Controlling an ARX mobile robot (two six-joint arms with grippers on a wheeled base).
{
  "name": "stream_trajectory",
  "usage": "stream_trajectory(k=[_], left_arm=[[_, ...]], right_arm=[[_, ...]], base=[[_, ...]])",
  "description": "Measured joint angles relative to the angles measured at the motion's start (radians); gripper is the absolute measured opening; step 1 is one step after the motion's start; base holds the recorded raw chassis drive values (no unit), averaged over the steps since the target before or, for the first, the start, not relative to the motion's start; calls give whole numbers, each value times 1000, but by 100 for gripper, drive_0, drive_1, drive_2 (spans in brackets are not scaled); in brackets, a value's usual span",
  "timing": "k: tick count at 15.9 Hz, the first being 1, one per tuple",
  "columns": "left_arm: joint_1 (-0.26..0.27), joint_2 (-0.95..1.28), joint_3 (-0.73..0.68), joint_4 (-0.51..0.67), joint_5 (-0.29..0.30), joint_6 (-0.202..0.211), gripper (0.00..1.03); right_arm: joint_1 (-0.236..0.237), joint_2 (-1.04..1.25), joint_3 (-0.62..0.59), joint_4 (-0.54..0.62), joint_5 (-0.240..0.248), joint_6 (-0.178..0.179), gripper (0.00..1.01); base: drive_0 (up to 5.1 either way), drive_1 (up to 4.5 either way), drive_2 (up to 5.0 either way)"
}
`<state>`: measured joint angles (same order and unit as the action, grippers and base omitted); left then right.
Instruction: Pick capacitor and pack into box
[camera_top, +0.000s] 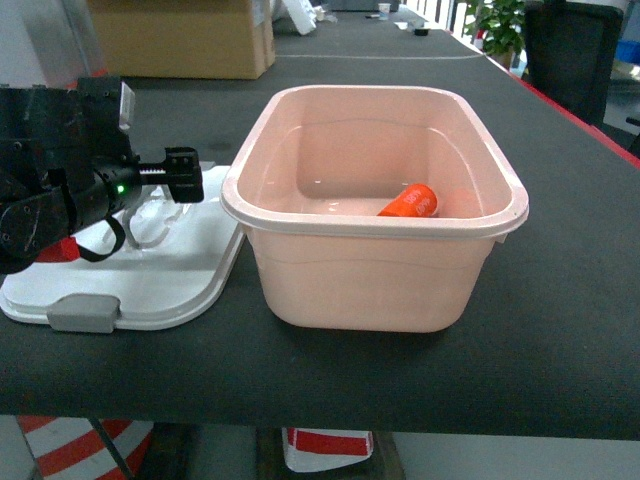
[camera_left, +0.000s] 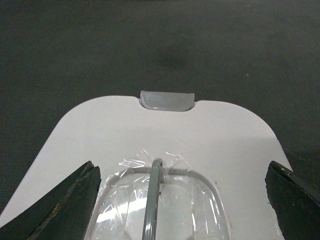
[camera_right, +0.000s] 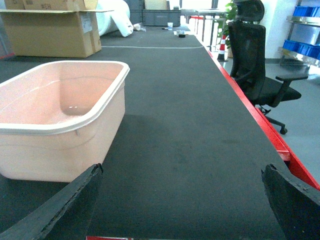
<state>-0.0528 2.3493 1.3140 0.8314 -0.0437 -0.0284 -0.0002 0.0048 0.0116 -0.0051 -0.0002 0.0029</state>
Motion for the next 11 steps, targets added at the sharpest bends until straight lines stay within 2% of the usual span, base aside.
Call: stream_trajectory(k=[1,3,4,8,11], left_arm=[[-10,8,-19,-39,-9,-8,98],[-13,33,-32,-43,-10,-23,98],[-15,43,-39,-40,-11,-26,93],[-9,53,-42,-31,-22,-27,63],[-7,53,-42,-31,-19,-25,35]], right_arm=[[0,0,0,0,0,0,98],[0,0,0,0,0,0,98],[0,0,0,0,0,0,98],[0,0,0,0,0,0,98],[0,0,0,0,0,0,98]], base=[[0,0,0],[0,0,0],[0,0,0],[0,0,0],[0,0,0]])
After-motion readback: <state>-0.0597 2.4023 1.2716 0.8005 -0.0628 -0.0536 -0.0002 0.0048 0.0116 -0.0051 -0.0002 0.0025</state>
